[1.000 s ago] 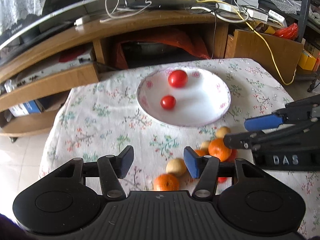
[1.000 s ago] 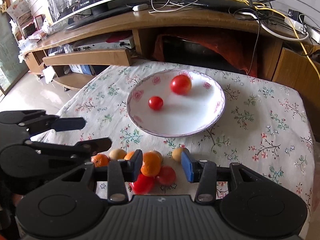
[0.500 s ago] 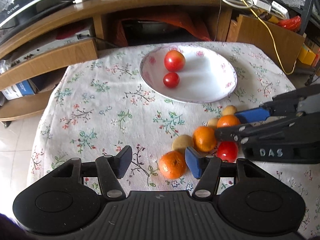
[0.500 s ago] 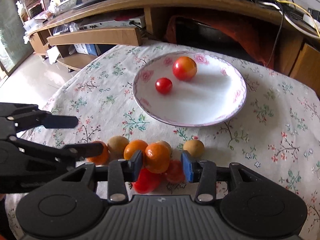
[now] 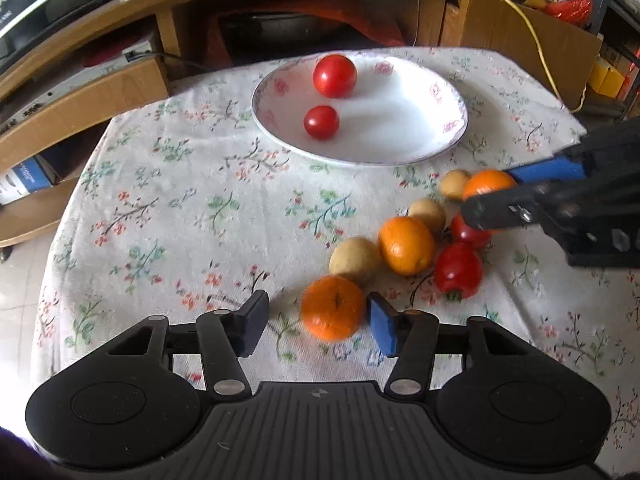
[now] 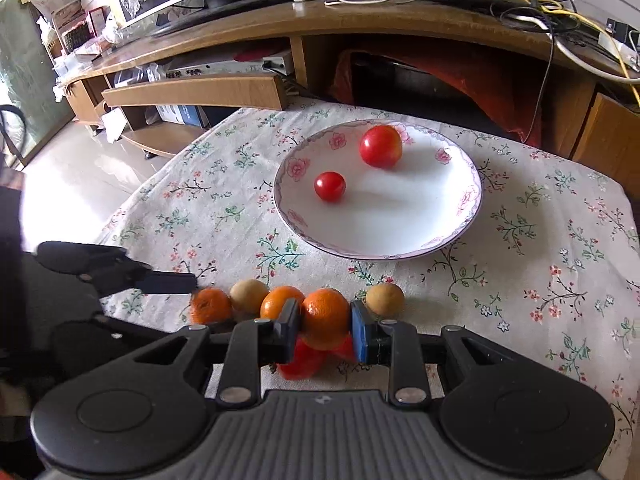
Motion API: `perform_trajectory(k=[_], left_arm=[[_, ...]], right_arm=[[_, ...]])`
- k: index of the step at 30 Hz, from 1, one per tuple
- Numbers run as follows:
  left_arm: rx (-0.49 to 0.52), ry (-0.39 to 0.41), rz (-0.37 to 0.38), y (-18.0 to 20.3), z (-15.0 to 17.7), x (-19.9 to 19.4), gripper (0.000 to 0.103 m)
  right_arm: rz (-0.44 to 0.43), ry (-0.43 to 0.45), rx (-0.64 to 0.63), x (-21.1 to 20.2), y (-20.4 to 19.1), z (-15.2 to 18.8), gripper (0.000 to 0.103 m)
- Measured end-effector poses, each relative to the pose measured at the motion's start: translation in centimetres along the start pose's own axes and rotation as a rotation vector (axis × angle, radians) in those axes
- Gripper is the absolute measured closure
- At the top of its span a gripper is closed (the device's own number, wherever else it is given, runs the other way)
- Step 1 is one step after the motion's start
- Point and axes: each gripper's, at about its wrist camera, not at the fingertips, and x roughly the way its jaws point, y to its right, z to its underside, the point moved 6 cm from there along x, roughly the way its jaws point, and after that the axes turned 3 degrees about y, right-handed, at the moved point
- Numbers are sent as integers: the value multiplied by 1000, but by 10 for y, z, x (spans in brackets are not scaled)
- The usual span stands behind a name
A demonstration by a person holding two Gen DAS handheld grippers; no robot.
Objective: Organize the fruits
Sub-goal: 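Move both open tools back to the remaining fruits, then grasp a tangerine with the right tool while the left tool grasps another tangerine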
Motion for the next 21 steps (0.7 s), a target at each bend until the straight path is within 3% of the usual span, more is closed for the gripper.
perform_trajectory(k=[5,9,13,21], left_arm=[[2,-1,18,5,-1,-1,58],[0,-6,31,9,3,-5,62],[0,-14,52,17,13,-11,62],[35,-13,60,31,29,-23,61]], right_arm=[[9,-10,6,-19,-1,11,84],[35,-33,-2,-31,0,35,84],[51,-80,1,-30,4,64,84],[65,-65,-83,-30,3,94,84]])
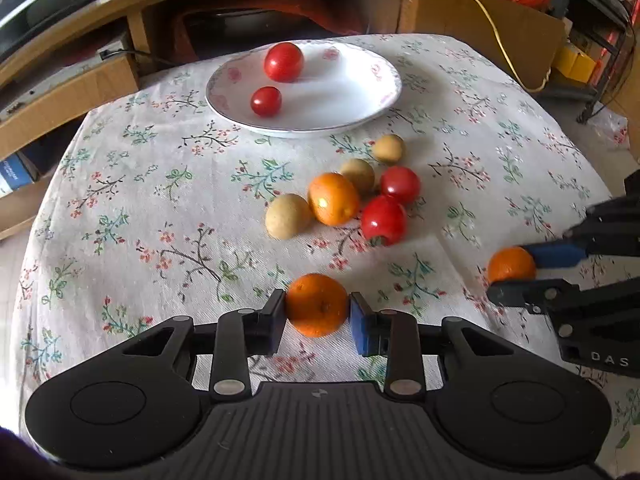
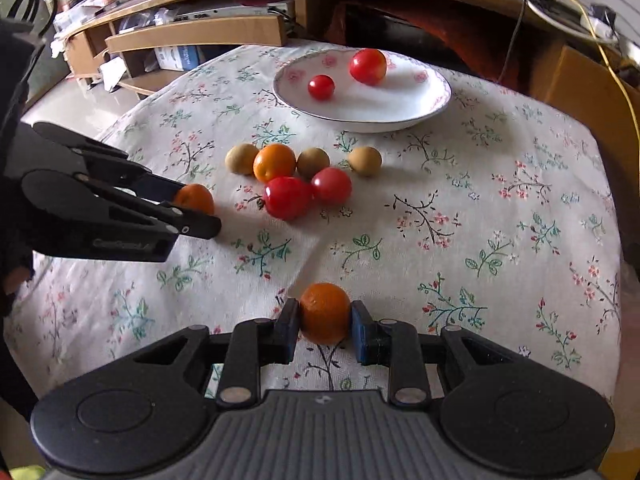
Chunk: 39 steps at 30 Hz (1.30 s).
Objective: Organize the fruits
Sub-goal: 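Grasp a tangerine with the right tool while the left tool grasps another tangerine, then carry both tangerines over the white bowl with both tools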
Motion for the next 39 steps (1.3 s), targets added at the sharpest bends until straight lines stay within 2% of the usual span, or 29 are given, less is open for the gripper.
perform_trajectory(k=[7,8,11,12,18,22,24,28,30,33,39], left_arm=[[29,5,7,7,2,-2,52],[26,4,11,7,2,-2,47],[18,8,13,5,0,-2,38],[12,10,16,4,-1,-2,37],[-13,30,19,3,-10,2,35],[-13,21,18,5,-11,8,37],[-11,17,14,5,-10,9,43],[-15,15,5,3,-8,8,48],[-16,14,-1,3,-8,7,54],[-20,13,1,2,-8,6,61],[-30,14,11,2,-9,5,62]], right_arm=[[-3,9,-23,-1,-1,5,82],[-4,7,-14,-1,0,5,81],[-9,-6,4,-1,1,4,67],[-8,-4,4,-1,1,4,63],[-4,23,-6,0,0,-5,62],[1,21,-5,5,3,-9,62],[0,18,-7,6,3,-7,63],[7,-2,0,8,5,-2,74],[14,-10,7,7,6,-3,79],[9,-19,27,6,8,-4,79],[5,3,53,1,10,-9,79]])
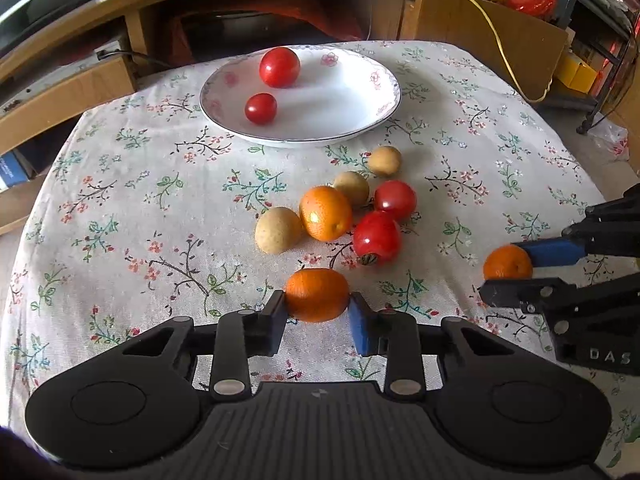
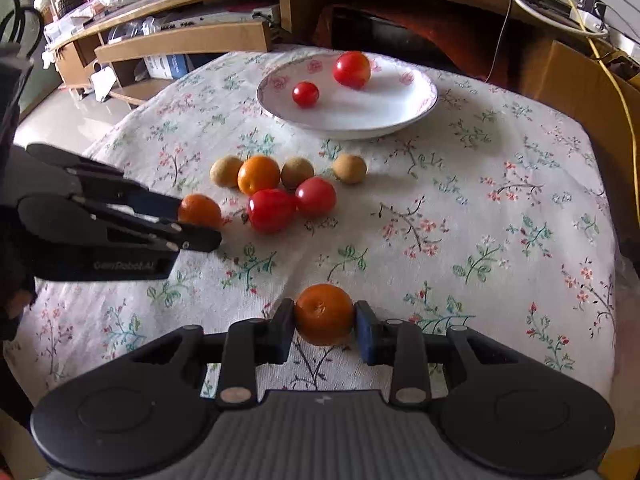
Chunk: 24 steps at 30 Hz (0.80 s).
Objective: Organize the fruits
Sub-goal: 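Carry both tangerines over the white bowl with both tools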
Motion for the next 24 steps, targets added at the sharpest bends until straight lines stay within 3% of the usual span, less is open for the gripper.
perform_trajectory(k=[9,24], left_arm=[[-38,56,30,3,-21,-9,62],[-110,123,0,-18,-86,9,64]], right_arm=[[-10,65,38,-6,3,-33,79],[4,139,79,16,21,-105,79]])
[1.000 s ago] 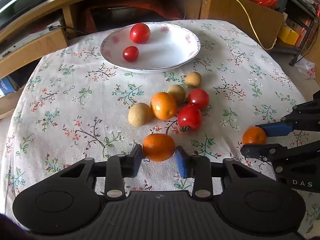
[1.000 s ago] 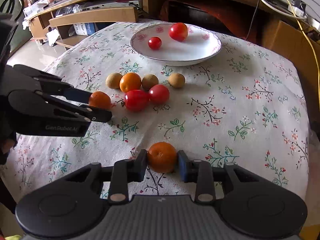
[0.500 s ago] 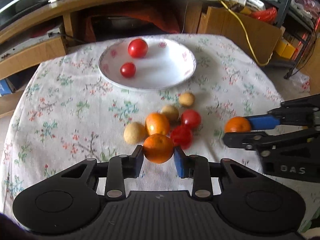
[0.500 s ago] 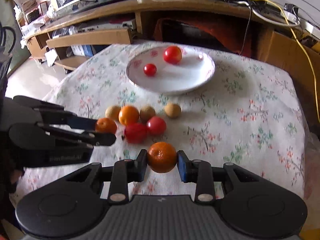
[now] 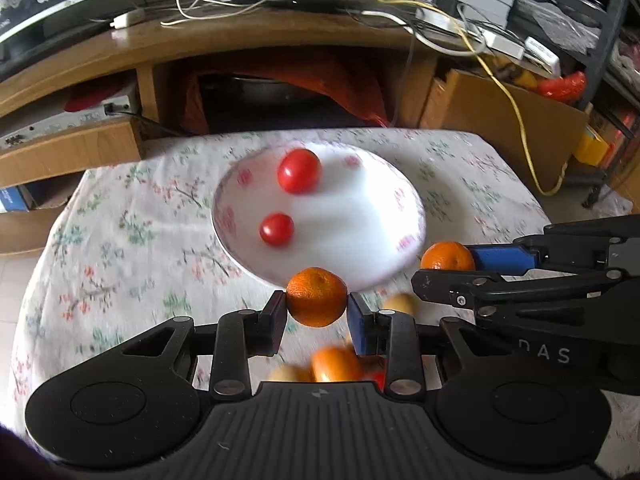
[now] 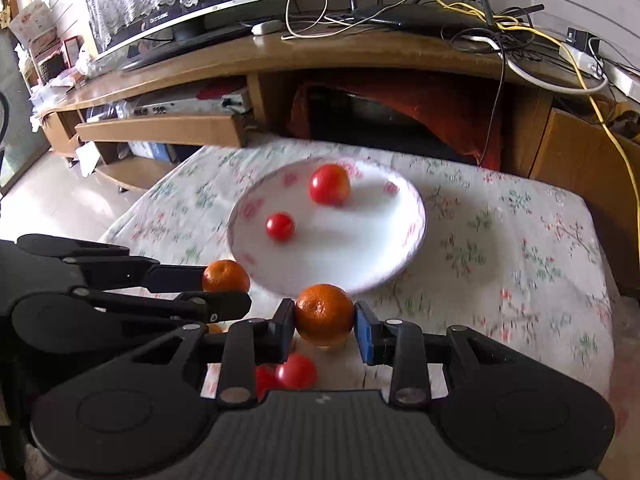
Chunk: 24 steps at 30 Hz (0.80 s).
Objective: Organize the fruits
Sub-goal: 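Carry both tangerines over the white bowl with both tools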
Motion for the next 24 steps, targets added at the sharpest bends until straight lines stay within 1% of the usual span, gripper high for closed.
perform_trajectory(k=[7,16,19,23,24], left_arm=[[-18,-14,-17,-8,-12,23,64],[-27,-13,-37,-13,-18,35,64],[-30,-15,-36,-12,-18,37,63],[-40,-16,-36,-13,-19,37,60],[-42,-14,-36,-13,-19,37,57]], right_arm=[[-1,-8,6,29,11,-15,79],[-16,-27,22,56,22,-22,79],[-12,-22,23,59,24,-22,78],[-7,-20,27,62,25,-24,78],[-7,-20,28,62,26,-24,78]])
